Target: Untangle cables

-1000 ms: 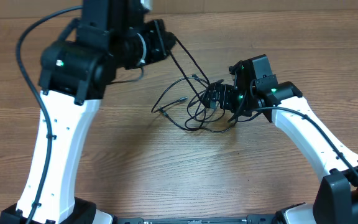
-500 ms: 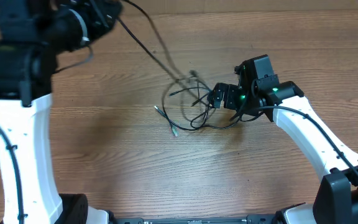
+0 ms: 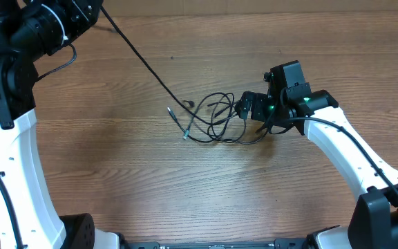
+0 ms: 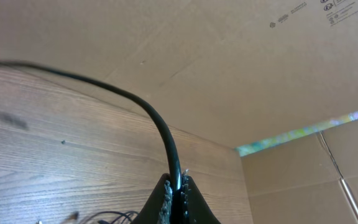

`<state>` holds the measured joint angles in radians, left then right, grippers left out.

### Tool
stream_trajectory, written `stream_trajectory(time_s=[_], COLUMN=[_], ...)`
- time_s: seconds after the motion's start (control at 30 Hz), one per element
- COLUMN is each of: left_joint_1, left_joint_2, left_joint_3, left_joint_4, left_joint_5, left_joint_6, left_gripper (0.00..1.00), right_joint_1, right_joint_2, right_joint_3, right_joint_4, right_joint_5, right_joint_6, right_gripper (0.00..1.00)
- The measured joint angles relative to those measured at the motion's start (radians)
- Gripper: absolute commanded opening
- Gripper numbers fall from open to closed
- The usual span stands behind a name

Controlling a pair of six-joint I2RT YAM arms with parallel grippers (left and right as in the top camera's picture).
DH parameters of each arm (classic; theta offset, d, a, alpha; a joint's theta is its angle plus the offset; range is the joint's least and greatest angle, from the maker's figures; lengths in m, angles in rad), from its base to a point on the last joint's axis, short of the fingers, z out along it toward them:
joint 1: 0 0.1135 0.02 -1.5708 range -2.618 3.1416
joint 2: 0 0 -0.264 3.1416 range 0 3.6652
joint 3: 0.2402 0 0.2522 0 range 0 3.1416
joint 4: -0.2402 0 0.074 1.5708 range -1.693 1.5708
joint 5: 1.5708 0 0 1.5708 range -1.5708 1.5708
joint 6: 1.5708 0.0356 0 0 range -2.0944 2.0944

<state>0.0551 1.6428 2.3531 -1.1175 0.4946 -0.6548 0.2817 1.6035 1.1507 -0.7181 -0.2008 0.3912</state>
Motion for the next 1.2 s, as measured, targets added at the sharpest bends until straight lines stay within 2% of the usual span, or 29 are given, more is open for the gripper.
stream_trajectory(time_s=[0.2, 0.47, 0.73, 0.83, 0.97, 1.2], left_joint_1=[0.000, 0.000, 0.000, 0.000, 0.000, -0.001], left_joint_2=[0.000, 0.000, 0.000, 0.000, 0.000, 0.000], left_joint_3=[0.000, 0.000, 0.000, 0.001, 0.001, 0.001], left_joint_4=[0.012, 0.034, 0.017, -0.010, -0.032, -0.039], left_joint_5=[0.004, 0.006, 0.004, -0.001, -0.005, 0.003], left_joint_6=[0.000, -0.011, -0.026, -0.026, -0.026, -0.031], left_gripper=[0.04, 0.04, 0.04, 0.04, 0.04, 0.04], right_joint_1=[0.000, 0.000, 0.000, 0.002, 0.022, 0.108], right_joint_2=[0.000, 0.000, 0.000, 0.000, 0.000, 0.000], right_joint_3=[0.000, 0.000, -0.001, -0.002, -0.002, -0.002], right_joint_4=[0.012, 0.137, 0.423, 0.608, 0.803, 0.989], right_joint_5=[-0.001, -0.109, -0.471, -0.658, -0.819, -0.914], right_joint_6=[0.000, -0.016, -0.188, -0.238, -0.230, -0.189], right_gripper=[1.00, 1.00, 1.00, 1.00, 1.00, 1.00])
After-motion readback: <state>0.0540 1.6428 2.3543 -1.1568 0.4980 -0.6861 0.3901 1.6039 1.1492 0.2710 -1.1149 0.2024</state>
